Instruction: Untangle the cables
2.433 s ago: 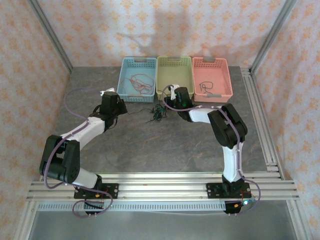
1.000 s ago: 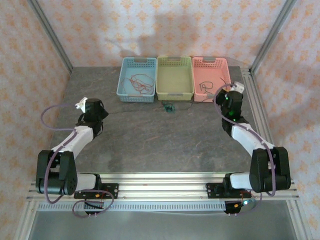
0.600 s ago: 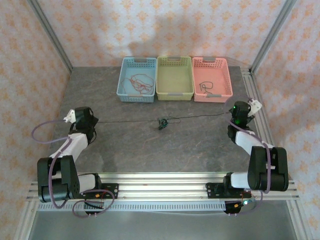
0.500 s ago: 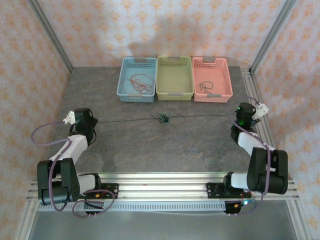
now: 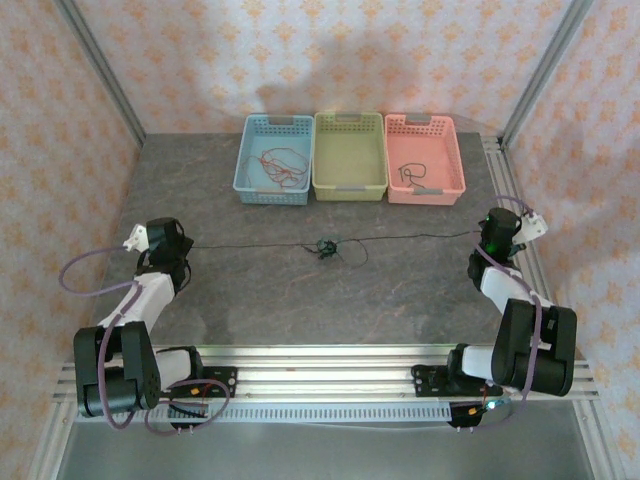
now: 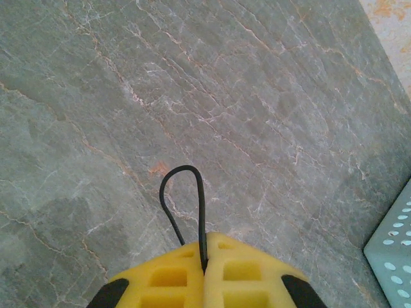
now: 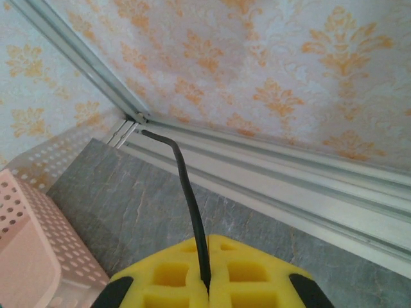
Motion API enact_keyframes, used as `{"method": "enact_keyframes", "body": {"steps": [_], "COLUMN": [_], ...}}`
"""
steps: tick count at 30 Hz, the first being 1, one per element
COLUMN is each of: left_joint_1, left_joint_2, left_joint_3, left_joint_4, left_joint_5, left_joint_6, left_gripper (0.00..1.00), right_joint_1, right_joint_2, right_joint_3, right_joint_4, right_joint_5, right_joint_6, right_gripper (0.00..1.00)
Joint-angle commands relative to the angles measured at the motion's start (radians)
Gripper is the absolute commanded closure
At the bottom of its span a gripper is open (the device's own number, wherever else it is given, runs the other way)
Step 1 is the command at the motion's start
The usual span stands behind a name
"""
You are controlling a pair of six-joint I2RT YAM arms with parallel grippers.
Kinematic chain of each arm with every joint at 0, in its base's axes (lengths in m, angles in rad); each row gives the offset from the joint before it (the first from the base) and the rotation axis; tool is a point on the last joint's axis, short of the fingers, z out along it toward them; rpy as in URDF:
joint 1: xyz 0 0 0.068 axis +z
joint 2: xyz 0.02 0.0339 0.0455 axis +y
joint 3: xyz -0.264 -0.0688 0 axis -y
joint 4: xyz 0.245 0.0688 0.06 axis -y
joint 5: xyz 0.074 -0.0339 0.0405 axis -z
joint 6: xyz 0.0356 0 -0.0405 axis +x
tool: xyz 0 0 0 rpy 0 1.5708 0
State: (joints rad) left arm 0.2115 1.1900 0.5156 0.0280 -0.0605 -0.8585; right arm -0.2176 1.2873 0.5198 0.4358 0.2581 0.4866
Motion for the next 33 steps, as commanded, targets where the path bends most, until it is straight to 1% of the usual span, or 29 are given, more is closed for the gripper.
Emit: {"method": "enact_keyframes", "body": {"steps": [1,3,4,6,9,12,14,15,16,18,22,26,29,32,33], "left_joint_1": [0.006,-0.002,-0.009,-0.021,-0.037,-0.043,-0.045,-0.046,-0.047,-0.049,-0.051,-0.051,-0.051,-0.051,-0.052], "left_joint_2": [0.022,0.032,0.035,0.040,0.046,0.057,0.062,0.062,0.062,0.065,0.066,0.063,0.065,0.069,0.071], "left_joint_3": [0.032,0.039,0.044,0.054,0.065,0.074,0.078,0.079,0.081,0.081,0.083,0.083,0.084,0.086,0.087], "left_joint_4": [0.020,0.029,0.028,0.027,0.023,0.020,0.018,0.018,0.018,0.017,0.018,0.018,0.018,0.017,0.016], "left_joint_5": [-0.002,0.017,0.019,0.019,0.014,0.019,0.022,0.022,0.022,0.024,0.027,0.027,0.028,0.031,0.031], "left_joint_6": [0.040,0.054,0.062,0.075,0.088,0.094,0.096,0.098,0.099,0.100,0.102,0.102,0.104,0.107,0.107], "left_gripper": [1.00,1.00,1.00,1.00,1.00,1.00,1.00,1.00,1.00,1.00,1.00,1.00,1.00,1.00,1.00], "right_joint_1": [-0.012,-0.013,-0.013,-0.013,0.016,0.082,0.127,0.154,0.186,0.251,0.383,0.478,0.515,0.521,0.523], "right_joint_2": [0.032,0.038,0.032,-0.001,-0.070,-0.089,-0.065,-0.046,-0.022,0.031,0.164,0.295,0.382,0.438,0.453], "right_joint_3": [0.036,0.049,0.052,0.067,0.097,0.132,0.133,0.122,0.119,0.158,0.296,0.407,0.462,0.499,0.511], "right_joint_4": [-0.025,-0.054,-0.064,-0.109,-0.182,-0.213,-0.169,-0.108,-0.062,-0.066,-0.209,-0.314,-0.364,-0.410,-0.439], "right_joint_5": [-0.083,-0.096,-0.097,-0.115,-0.165,-0.322,-0.444,-0.511,-0.557,-0.613,-0.662,-0.684,-0.660,-0.709,-0.708], "right_joint_6": [0.013,0.022,0.022,0.024,0.019,-0.018,-0.034,-0.052,-0.076,-0.143,-0.292,-0.402,-0.465,-0.509,-0.537], "right_gripper": [0.78,0.56,0.48,0.43,0.43,0.45,0.49,0.51,0.54,0.55,0.54,0.51,0.52,0.54,0.54]}}
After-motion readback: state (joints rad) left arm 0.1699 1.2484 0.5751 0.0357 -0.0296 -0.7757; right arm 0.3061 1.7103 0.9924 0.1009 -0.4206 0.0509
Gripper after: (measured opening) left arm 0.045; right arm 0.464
